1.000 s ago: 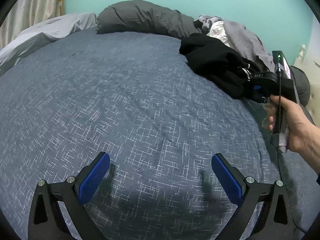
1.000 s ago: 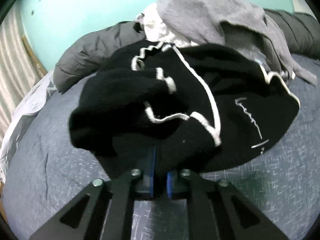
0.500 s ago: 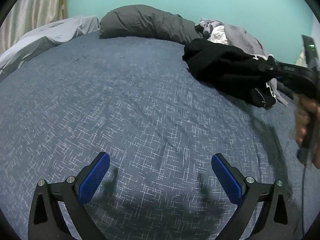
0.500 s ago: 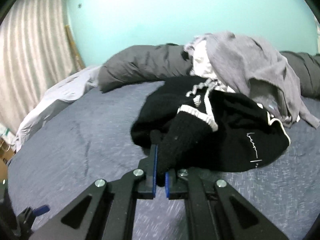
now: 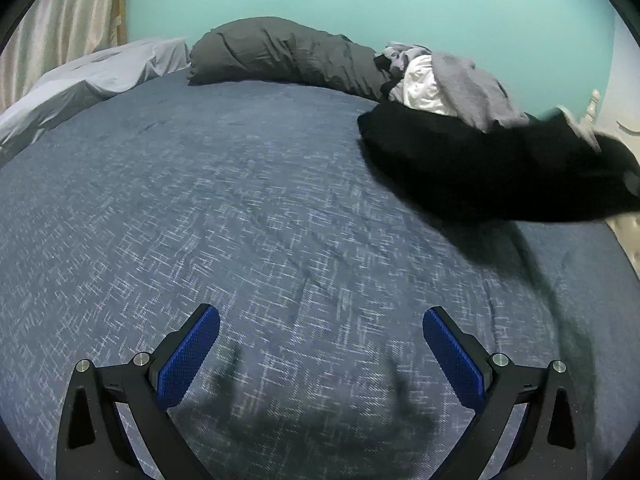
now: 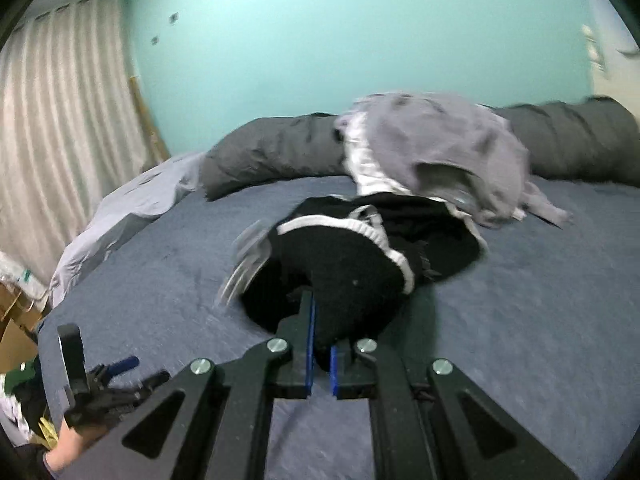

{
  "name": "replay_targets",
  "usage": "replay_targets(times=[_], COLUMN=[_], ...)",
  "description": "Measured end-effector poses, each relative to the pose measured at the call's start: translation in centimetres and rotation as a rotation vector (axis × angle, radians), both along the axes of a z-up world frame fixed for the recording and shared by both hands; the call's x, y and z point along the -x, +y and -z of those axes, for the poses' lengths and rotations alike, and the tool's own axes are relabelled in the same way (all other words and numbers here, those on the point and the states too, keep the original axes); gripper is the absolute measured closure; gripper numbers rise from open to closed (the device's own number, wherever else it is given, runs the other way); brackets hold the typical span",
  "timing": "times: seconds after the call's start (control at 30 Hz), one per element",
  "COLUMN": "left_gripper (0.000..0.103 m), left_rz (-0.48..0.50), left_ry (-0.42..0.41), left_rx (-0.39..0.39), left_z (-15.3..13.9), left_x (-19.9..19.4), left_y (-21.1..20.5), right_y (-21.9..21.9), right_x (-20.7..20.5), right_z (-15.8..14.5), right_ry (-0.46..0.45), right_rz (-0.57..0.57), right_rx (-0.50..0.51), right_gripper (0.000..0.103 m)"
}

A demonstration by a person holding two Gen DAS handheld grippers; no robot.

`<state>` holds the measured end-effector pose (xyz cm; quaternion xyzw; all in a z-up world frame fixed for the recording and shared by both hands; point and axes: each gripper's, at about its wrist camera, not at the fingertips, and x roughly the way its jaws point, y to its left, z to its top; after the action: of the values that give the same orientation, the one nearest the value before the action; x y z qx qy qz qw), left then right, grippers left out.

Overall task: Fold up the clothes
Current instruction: 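Pull the black hoodie out of the pile with the right gripper, spreading it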

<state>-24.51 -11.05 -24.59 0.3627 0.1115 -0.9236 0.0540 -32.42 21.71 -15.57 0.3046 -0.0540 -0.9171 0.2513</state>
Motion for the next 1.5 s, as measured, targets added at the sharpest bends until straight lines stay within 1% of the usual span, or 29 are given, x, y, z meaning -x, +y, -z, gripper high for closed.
replay_targets(times=[0.1,0.2,0.23,0.27,0.37,0.4,0.47,0.5,0.53,0.57,0.67,0.73,0.9,0.97,1.0,1.03,1.07,1.1,1.13,1.2,1.37,1.5], left_gripper=[0.000,0.000,0.000,0.000,0.000,0.000,0.000,0.000,0.000,0.000,0.000,0.000,0.000,0.000,0.000,0.000,0.000,0.000,0.000,0.000,0.000,0.000], left_rz=[0.025,0.051,0.057,0.062,0.066,0.065,0.064,0.066,0.068,0.071,0.085,0.093,0.098,0.097,0.097,0.097,0.099,0.100,0.101,0.103,0.111,0.114], left_ry=[0.002,0.001,-0.001,-0.004,-0.013,-0.016,-0.023,-0.026,-0.029,-0.030,-0.030,-0.033,-0.040,-0.041,-0.042,-0.042,-0.044,-0.045,-0.046,-0.047,-0.030,-0.025], left_rx=[0.007,0.023,0.025,0.027,0.027,0.024,0.014,0.009,0.003,0.004,0.014,0.016,0.016,0.012,0.013,0.014,0.015,0.015,0.015,0.013,0.022,0.023], left_z=[-0.2,-0.2,-0.1,-0.1,0.2,0.3,0.4,0.5,0.5,0.6,0.7,0.8,1.0,1.1,1.1,1.2,1.2,1.3,1.3,1.2,0.6,0.4], left_x=[-0.5,-0.7,-0.7,-0.7,-0.5,-0.4,-0.2,-0.1,0.1,0.1,0.1,0.1,0.1,0.2,0.2,0.3,0.3,0.3,0.3,0.2,-0.4,-1.0], left_y=[1.1,2.0,2.2,2.4,2.3,2.2,2.1,2.0,2.0,2.2,2.7,3.0,2.9,2.8,2.8,2.8,2.7,2.7,2.7,2.7,2.8,2.7], right_y=[2.1,2.0,2.1,2.3,3.3,3.9,5.4,6.1,6.1,5.7,4.4,3.5,0.4,-0.6,-1.1,-1.6,-2.1,-2.5,-2.7,-2.9,-3.7,-4.8], right_x=[-0.5,-0.2,-0.1,-0.1,-0.5,-0.6,-0.5,-0.5,-0.1,0.4,2.0,2.9,4.7,4.9,4.8,4.8,4.6,4.2,3.8,3.0,-0.4,-2.6], right_z=[2.8,6.4,7.5,8.1,8.8,8.6,8.0,7.6,7.6,7.8,8.2,8.5,10.5,11.2,11.4,11.7,12.0,12.2,12.3,12.4,11.7,12.2], right_ry=[-0.079,-0.185,-0.221,-0.237,-0.246,-0.238,-0.209,-0.193,-0.194,-0.201,-0.223,-0.242,-0.299,-0.312,-0.312,-0.313,-0.317,-0.320,-0.319,-0.315,-0.309,-0.332], right_rz=[0.057,0.068,0.078,0.101,0.183,0.217,0.284,0.318,0.318,0.304,0.262,0.230,0.163,0.127,0.109,0.090,0.068,0.053,0.042,0.021,-0.066,-0.134], right_rx=[-0.030,-0.089,-0.093,-0.093,-0.088,-0.079,-0.046,-0.029,-0.022,-0.019,-0.011,-0.013,-0.030,-0.064,-0.085,-0.106,-0.123,-0.137,-0.148,-0.169,-0.188,-0.231], right_gripper=[0.098,0.097,0.097,0.097,0.091,0.087,0.082,0.074,0.066,0.063,0.061,0.045,0.043,0.043,0.047,0.060,0.066,0.074,0.086,0.098,0.100,0.100])
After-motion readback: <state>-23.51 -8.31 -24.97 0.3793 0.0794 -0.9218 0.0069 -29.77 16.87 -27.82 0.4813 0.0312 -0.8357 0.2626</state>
